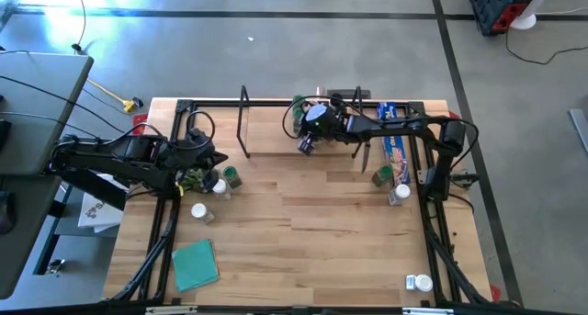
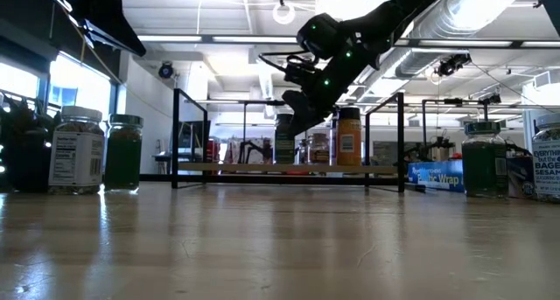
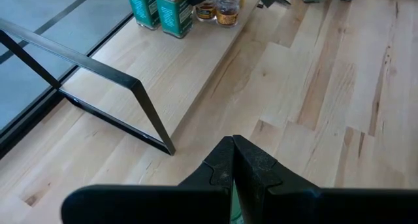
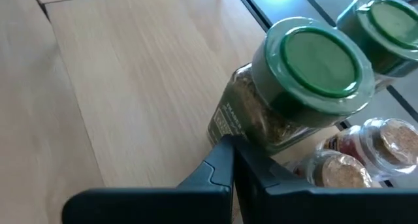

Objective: Shelf spices
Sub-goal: Put the green seasoning bottle on the shelf align with the other green seasoning bottle

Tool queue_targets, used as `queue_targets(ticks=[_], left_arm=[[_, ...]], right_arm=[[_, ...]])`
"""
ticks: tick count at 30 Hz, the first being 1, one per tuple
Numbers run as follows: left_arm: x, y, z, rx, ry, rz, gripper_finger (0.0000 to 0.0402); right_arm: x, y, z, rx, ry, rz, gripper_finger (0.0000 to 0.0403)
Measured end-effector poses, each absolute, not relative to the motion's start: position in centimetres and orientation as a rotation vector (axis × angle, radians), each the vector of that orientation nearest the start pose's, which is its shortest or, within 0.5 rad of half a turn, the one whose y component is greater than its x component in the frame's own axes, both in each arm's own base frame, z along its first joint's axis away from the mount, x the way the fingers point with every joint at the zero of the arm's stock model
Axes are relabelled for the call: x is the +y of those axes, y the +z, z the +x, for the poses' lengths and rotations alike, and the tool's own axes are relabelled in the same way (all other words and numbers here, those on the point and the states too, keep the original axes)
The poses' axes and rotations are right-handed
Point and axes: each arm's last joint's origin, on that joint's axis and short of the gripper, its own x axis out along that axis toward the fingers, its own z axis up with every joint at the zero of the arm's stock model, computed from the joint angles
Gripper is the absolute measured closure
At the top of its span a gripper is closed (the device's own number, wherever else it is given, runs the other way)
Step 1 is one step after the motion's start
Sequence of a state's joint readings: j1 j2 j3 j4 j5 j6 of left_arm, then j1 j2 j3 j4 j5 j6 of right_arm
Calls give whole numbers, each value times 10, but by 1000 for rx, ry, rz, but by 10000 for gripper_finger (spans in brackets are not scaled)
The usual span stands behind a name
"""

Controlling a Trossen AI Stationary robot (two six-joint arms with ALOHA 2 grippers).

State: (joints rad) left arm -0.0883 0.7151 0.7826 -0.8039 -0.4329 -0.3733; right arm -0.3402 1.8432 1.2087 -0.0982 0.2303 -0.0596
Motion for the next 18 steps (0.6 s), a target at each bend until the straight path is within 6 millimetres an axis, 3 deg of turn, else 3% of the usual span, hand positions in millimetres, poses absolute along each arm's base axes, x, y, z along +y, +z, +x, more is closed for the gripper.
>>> queue_targets(ticks=[9,18], left_arm=[[1,290,131,642,455,-164,399],[1,290,131,641,455,-165,399]], right_arm=[[-127,226,361,712,-476,12,403],[-134,218,359,738,-497,65,403]])
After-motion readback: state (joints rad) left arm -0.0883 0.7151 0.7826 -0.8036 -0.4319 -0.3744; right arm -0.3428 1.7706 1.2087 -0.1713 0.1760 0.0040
